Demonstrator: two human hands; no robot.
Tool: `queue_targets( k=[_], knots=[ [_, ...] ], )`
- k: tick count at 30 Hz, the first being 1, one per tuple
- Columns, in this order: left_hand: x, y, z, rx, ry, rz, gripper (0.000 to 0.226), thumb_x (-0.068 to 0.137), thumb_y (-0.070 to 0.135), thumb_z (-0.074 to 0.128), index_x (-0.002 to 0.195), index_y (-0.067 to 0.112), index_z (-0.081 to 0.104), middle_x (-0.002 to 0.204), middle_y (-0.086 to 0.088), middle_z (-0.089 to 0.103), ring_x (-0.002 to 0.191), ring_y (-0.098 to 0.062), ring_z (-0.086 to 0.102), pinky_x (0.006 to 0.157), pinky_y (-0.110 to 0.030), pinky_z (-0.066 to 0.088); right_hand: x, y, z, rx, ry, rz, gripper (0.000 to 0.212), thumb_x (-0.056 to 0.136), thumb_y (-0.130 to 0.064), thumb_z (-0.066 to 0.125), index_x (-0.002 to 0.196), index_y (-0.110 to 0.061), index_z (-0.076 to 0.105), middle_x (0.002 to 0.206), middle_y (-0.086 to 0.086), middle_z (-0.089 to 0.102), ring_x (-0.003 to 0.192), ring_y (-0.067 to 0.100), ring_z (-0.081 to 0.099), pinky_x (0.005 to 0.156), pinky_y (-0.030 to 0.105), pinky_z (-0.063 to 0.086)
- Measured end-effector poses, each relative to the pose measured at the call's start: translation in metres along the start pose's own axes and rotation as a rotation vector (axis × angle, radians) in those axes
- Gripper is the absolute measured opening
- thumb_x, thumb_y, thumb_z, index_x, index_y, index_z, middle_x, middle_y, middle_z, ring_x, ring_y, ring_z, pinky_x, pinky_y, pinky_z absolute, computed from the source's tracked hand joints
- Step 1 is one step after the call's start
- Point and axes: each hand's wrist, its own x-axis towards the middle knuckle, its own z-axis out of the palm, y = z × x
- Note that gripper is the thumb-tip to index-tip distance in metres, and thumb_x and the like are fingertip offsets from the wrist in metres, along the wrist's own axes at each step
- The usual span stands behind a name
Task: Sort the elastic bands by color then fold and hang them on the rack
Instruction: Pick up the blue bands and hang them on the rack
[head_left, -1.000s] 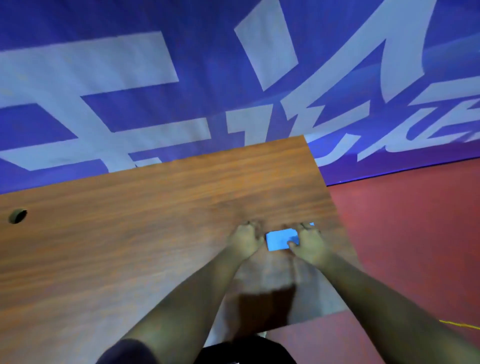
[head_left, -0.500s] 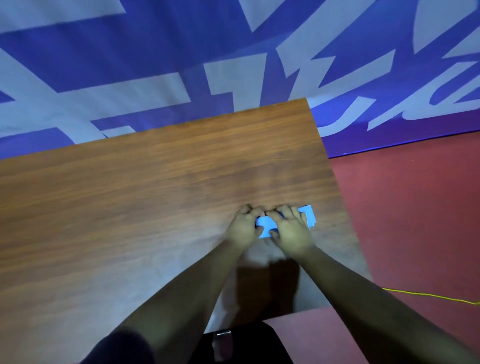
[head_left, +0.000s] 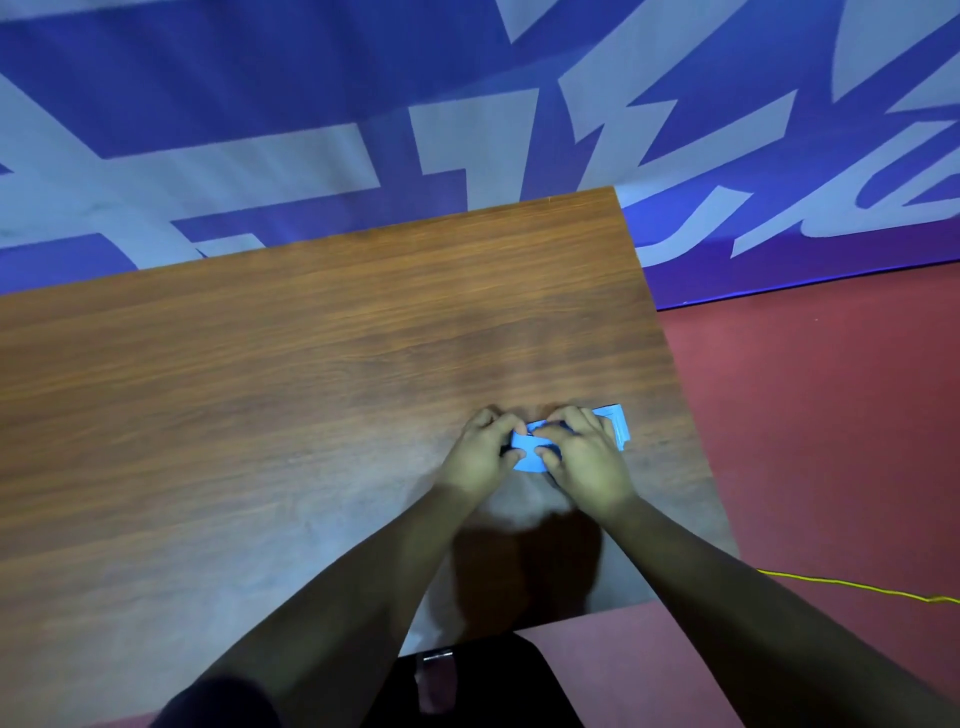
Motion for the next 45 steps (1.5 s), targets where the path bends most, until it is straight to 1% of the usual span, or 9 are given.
queue_targets(
  k=[8, 13, 18, 21, 24, 30, 36, 40, 45],
  knots=[
    [-0.001, 0.015, -0.038, 0.092, -0.029, 0.060, 0.019, 0.078, 0.016, 0.075, 0.094, 0.019, 0.065, 0.102, 0.000, 0.043, 0.104, -0.018, 0.044, 0.093, -0.026, 0.037, 0.011, -0.026, -0.037, 0.059, 0.053, -0.152, 0.014, 0.072, -0.023, 0.064, 0.083, -0.019, 0.073, 0.094, -0.007, 0.066, 0.093, 0.017, 0.055, 0.079, 0.023, 0.024],
    [-0.017, 0.049, -0.108, 0.020, -0.069, 0.233, 0.019, 0.074, 0.018, 0.077, 0.088, 0.020, 0.064, 0.113, 0.002, 0.055, 0.109, -0.016, 0.050, 0.094, -0.024, 0.035, 0.029, -0.080, -0.111, 0.425, -0.186, -0.007, 0.018, 0.077, -0.010, 0.065, 0.071, -0.027, 0.065, 0.057, -0.017, 0.057, 0.054, -0.002, 0.048, 0.060, 0.025, 0.038],
    [-0.060, 0.108, -0.198, -0.184, -0.072, 0.280, 0.015, 0.084, 0.009, 0.071, 0.093, 0.014, 0.061, 0.092, -0.002, 0.063, 0.079, 0.000, 0.054, 0.073, -0.020, 0.041, 0.042, -0.148, -0.200, 0.700, -0.289, -0.038, 0.015, 0.083, 0.004, 0.065, 0.079, -0.010, 0.067, 0.070, 0.005, 0.059, 0.066, 0.010, 0.049, 0.058, 0.021, 0.037],
    [-0.085, 0.135, -0.245, -0.170, -0.050, 0.377, 0.036, 0.081, 0.018, 0.075, 0.110, 0.012, 0.056, 0.106, -0.007, 0.062, 0.097, -0.008, 0.059, 0.089, -0.024, 0.044, 0.050, -0.187, -0.247, 0.780, -0.279, -0.038, 0.011, 0.082, 0.000, 0.067, 0.077, -0.010, 0.067, 0.068, 0.000, 0.060, 0.067, 0.011, 0.051, 0.062, 0.022, 0.037],
    [-0.108, 0.161, -0.287, -0.047, -0.007, 0.461, 0.069, 0.075, 0.027, 0.083, 0.129, 0.023, 0.042, 0.119, 0.007, 0.053, 0.113, -0.011, 0.054, 0.102, -0.027, 0.042, 0.055, -0.223, -0.282, 1.035, -0.263, 0.028, 0.004, 0.071, -0.009, 0.065, 0.075, -0.008, 0.065, 0.073, 0.008, 0.060, 0.071, 0.018, 0.054, 0.066, 0.027, 0.040],
    [-0.140, 0.208, -0.354, -0.147, 0.185, 0.587, 0.035, 0.083, 0.027, 0.073, 0.109, 0.019, 0.051, 0.101, 0.010, 0.061, 0.094, -0.016, 0.060, 0.089, -0.043, 0.048, 0.054, -0.284, -0.331, 1.260, -0.398, 0.057, 0.012, 0.088, -0.008, 0.052, 0.082, -0.010, 0.062, 0.076, 0.008, 0.063, 0.075, 0.024, 0.058, 0.072, 0.033, 0.045],
    [-0.159, 0.247, -0.399, -0.310, 0.271, 0.621, 0.039, 0.078, 0.033, 0.069, 0.101, 0.007, 0.052, 0.091, 0.003, 0.061, 0.085, -0.013, 0.059, 0.084, -0.033, 0.047, 0.042, -0.329, -0.356, 1.246, -0.094, -0.314, 0.022, 0.084, -0.018, 0.066, 0.104, -0.019, 0.058, 0.088, 0.005, 0.064, 0.080, 0.021, 0.062, 0.074, 0.033, 0.043],
    [-0.168, 0.273, -0.423, -0.248, 0.368, 0.676, 0.044, 0.075, 0.038, 0.068, 0.101, 0.005, 0.053, 0.090, -0.005, 0.060, 0.085, -0.016, 0.057, 0.082, -0.039, 0.047, 0.037, -0.351, -0.369, 0.958, 0.091, -0.484, 0.047, 0.069, -0.033, 0.080, 0.108, -0.024, 0.054, 0.107, 0.003, 0.061, 0.092, 0.024, 0.062, 0.089, 0.041, 0.051],
    [-0.171, 0.299, -0.440, -0.172, 0.432, 0.687, 0.033, 0.078, 0.034, 0.069, 0.099, 0.011, 0.057, 0.093, -0.007, 0.065, 0.084, -0.020, 0.060, 0.082, -0.043, 0.049, 0.032, -0.362, -0.399, 0.646, 0.410, -0.527, 0.021, 0.085, -0.017, 0.066, 0.103, -0.024, 0.058, 0.102, -0.004, 0.065, 0.101, 0.014, 0.061, 0.086, 0.033, 0.051]
  ],
)
